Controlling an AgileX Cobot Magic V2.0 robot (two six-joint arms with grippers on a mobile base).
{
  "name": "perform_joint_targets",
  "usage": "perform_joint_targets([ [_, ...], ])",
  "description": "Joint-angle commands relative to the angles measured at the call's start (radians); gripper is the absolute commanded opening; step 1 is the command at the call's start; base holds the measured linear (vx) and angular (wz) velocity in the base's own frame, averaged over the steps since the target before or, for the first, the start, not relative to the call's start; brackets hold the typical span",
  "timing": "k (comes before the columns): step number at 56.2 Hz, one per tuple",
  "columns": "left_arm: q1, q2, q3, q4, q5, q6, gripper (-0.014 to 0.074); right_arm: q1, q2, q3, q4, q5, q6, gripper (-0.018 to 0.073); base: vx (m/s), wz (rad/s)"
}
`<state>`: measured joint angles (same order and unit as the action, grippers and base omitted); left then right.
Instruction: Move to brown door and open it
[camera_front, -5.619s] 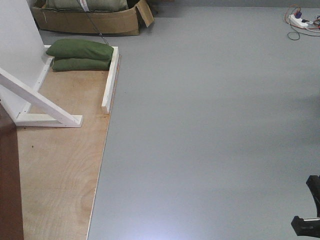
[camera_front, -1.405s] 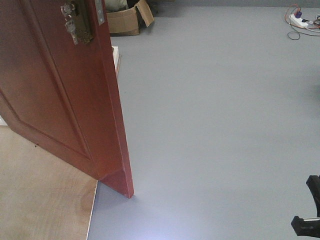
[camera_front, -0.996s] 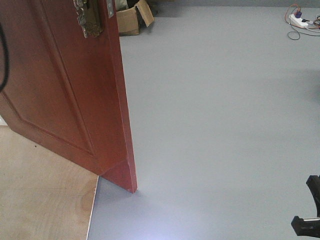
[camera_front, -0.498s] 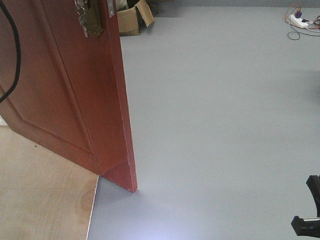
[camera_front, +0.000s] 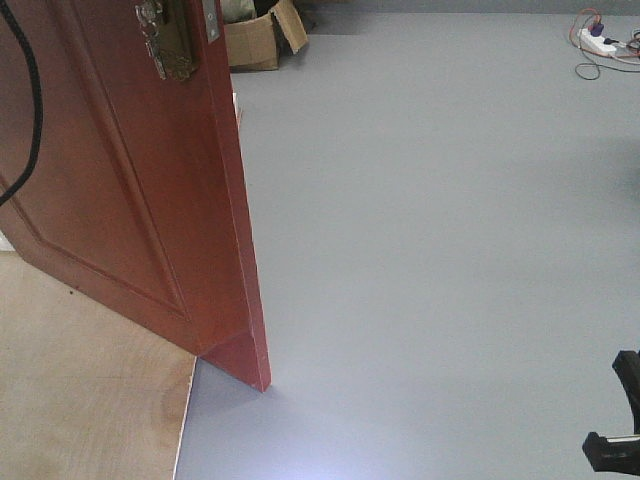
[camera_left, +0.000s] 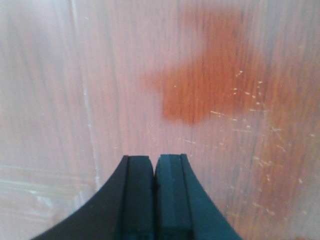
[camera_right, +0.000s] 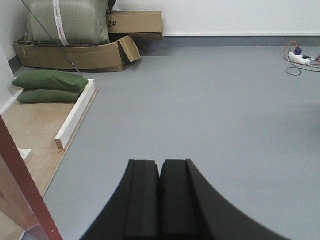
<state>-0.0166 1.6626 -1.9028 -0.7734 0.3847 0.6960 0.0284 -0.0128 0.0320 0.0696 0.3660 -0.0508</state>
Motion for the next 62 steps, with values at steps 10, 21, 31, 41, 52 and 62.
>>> perform_joint_targets([
  [10, -0.002, -0.044, -0.029, -0.024, -0.067, -0.003, -0.0006, -0.001, -0.006, 0.004, -0.004, -0.076, -0.007, 0.0000, 0.00, 0.00],
  [21, -0.002, -0.044, -0.029, -0.024, -0.067, -0.003, -0.0006, -0.001, -0.006, 0.004, -0.003, -0.076, -0.006, 0.0000, 0.00, 0.00],
  [31, -0.002, -0.044, -0.029, -0.024, -0.067, -0.003, -0.0006, -0.001, -0.006, 0.004, -0.003, -0.076, -0.006, 0.0000, 0.00, 0.00],
  [41, -0.002, -0.044, -0.029, -0.024, -0.067, -0.003, -0.0006, -0.001, -0.006, 0.004, -0.003, -0.076, -0.006, 0.0000, 0.02, -0.01],
  [52, -0.002, -0.044, -0.029, -0.024, -0.067, -0.003, -0.0006, -0.001, -0.006, 0.004, -0.003, -0.076, -0.006, 0.0000, 0.05, -0.02],
  [62, -0.002, -0.044, -0.029, -0.024, -0.067, -0.003, -0.0006, -0.001, -0.006, 0.004, -0.003, -0.076, -0.006, 0.0000, 0.08, -0.02],
])
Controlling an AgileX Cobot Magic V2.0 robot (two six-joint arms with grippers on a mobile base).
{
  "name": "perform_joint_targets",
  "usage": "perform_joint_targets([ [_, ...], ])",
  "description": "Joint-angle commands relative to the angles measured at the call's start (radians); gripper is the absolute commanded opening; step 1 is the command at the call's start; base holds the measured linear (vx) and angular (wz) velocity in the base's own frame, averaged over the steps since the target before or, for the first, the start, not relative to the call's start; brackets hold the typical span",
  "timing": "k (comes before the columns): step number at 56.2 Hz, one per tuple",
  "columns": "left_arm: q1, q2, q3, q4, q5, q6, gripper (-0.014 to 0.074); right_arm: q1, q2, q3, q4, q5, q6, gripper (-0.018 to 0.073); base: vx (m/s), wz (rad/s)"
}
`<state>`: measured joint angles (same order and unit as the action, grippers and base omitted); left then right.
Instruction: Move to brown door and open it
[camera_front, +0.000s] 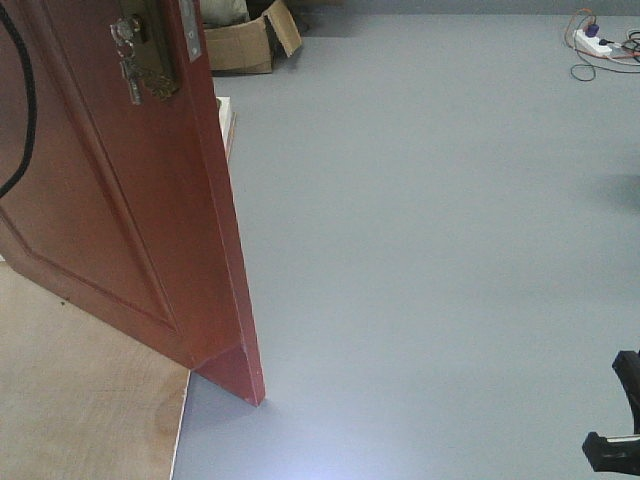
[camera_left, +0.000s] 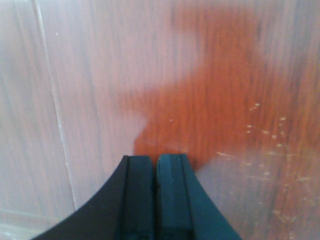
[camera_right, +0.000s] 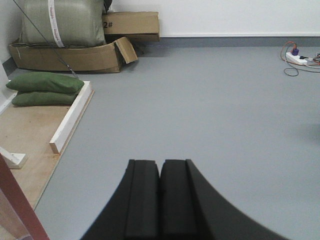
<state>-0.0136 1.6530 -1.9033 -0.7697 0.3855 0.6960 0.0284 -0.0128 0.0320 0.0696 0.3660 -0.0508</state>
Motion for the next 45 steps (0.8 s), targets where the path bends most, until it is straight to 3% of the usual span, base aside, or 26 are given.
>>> perform_joint_targets([
  [1, -0.005, -0.035, -0.029, -0.028, -0.068, -0.003, -0.0006, -0.001, -0.006, 0.004, -0.003, -0.076, -0.006, 0.0000, 0.09, -0.02],
  [45, -0.005, -0.035, -0.029, -0.028, -0.068, -0.003, -0.0006, -0.001, -0.006, 0.004, -0.003, -0.076, -0.006, 0.0000, 0.13, 0.00],
])
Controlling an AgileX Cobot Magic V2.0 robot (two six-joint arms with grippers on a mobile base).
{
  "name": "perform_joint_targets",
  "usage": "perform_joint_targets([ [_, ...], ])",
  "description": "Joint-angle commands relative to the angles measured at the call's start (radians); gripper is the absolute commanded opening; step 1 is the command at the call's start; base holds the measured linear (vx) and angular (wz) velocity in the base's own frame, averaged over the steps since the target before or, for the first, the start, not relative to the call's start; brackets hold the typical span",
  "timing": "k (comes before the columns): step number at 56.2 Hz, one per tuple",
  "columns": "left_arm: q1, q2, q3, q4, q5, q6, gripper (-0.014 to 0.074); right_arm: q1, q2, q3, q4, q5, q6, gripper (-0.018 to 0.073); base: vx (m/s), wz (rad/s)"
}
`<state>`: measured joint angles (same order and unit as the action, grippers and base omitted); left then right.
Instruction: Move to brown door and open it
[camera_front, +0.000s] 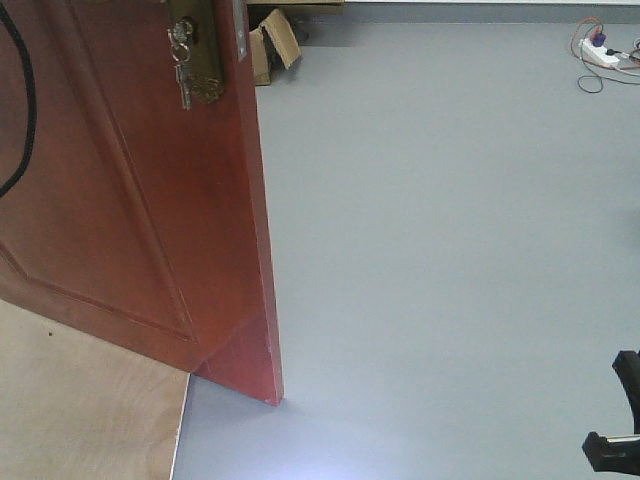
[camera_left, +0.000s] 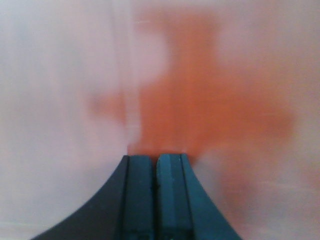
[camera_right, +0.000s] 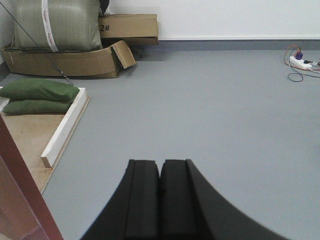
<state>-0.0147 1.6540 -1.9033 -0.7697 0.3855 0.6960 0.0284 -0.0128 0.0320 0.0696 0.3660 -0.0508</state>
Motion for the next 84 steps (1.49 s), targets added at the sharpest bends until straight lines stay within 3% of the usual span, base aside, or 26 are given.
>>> perform_joint_targets([
  [1, -0.004, -0.036, -0.029, -0.028, -0.068, -0.003, -0.0006, -0.001, -0.006, 0.004, -0.003, -0.076, -0.006, 0.0000, 0.15, 0.02],
  [84, -0.004, -0.036, -0.029, -0.028, -0.068, -0.003, -0.0006, -0.001, -0.006, 0.004, -0.003, -0.076, -0.006, 0.0000, 0.17, 0.01],
])
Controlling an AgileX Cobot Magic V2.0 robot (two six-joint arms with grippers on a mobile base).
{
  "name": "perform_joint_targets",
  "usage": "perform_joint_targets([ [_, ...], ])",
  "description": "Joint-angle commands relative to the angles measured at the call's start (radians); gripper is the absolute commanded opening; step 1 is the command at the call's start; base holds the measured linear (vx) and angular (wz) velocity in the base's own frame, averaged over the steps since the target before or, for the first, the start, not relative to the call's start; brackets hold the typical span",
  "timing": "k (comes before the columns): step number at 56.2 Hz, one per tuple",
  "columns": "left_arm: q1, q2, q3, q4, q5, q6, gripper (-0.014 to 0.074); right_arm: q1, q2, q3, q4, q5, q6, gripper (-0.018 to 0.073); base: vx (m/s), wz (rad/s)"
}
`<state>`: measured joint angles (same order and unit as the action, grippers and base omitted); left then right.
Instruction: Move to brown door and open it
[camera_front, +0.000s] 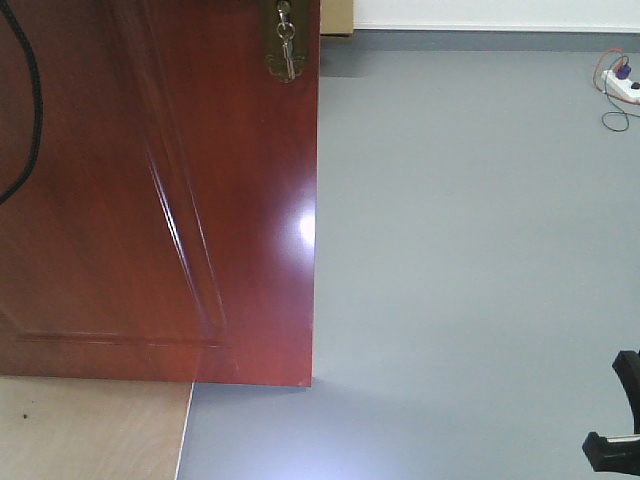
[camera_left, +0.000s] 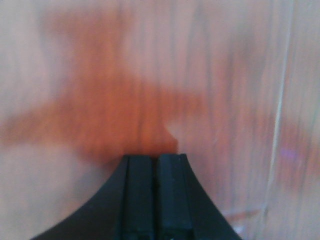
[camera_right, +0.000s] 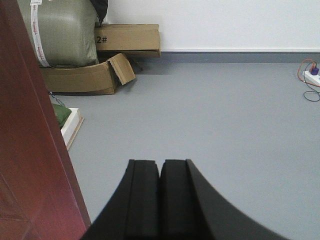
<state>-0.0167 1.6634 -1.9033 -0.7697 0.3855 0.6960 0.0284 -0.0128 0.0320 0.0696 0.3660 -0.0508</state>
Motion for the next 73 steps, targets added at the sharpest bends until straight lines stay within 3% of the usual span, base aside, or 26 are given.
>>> perform_joint_targets([
  [1, -0.002, -0.045, -0.029, -0.028, -0.068, -0.003, -0.0006, -0.001, -0.006, 0.004, -0.003, -0.076, -0.006, 0.0000, 0.09, 0.03],
  [63, -0.002, -0.045, -0.029, -0.021, -0.073, -0.006, -0.0006, -0.001, -0.006, 0.004, -0.003, -0.076, -0.006, 0.0000, 0.02, 0.01],
  [67, -0.002, -0.048, -0.029, 0.031, -0.073, -0.026, -0.0006, -0.001, -0.006, 0.004, -0.003, -0.076, -0.006, 0.0000, 0.00, 0.00],
  [73, -0.002, -0.059, -0.029, 0.187, -0.097, -0.177, -0.0006, -0.001, -0.006, 0.004, -0.003, -0.076, -0.006, 0.0000, 0.00, 0.00],
])
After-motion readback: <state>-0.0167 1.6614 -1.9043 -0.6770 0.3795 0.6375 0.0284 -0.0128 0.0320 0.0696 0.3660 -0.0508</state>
